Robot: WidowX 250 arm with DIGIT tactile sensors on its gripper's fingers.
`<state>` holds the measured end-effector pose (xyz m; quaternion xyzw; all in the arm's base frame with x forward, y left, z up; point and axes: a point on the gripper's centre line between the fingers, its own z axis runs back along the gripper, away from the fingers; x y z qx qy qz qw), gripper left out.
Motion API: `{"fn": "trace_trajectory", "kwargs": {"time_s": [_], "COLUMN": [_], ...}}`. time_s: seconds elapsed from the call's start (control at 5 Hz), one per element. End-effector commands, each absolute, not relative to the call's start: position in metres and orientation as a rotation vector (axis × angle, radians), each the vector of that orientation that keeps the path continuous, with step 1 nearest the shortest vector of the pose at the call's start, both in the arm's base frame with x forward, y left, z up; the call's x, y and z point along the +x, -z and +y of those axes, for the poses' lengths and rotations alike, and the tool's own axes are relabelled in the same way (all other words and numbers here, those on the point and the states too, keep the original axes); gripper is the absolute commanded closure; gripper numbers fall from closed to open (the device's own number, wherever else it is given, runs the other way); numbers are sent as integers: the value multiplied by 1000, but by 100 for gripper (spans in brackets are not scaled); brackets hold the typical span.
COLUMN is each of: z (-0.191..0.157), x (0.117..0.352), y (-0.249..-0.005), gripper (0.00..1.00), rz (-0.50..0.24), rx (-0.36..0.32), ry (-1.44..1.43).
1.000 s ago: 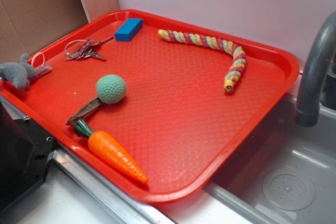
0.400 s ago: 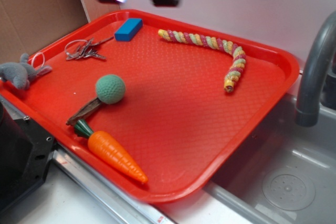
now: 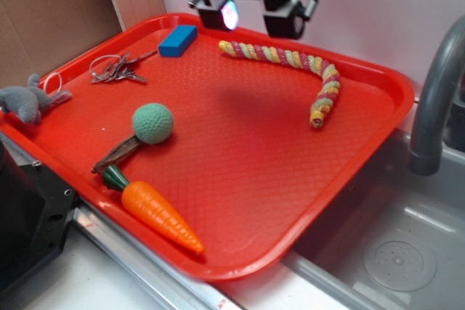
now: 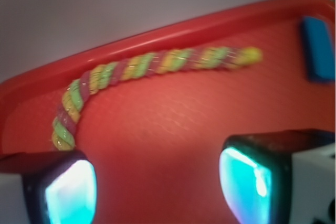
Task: Grab the multicolored rope.
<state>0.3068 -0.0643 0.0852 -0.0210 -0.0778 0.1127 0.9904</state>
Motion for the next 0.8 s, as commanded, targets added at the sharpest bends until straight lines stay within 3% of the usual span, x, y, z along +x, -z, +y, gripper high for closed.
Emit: {"fn": "trace_trajectory", "kwargs": {"time_s": [0.0,0.2,0.4,0.6], "z": [-66,-66,-85,-119], "x": [317,317,315,311], "y": [-104,-104,-87,-98], "gripper": [0,0,0,0], "rz": [-211,-211,-265,-257], "rx": [-65,-65,-63,-89], "ry": [-225,-225,-266,-242]}}
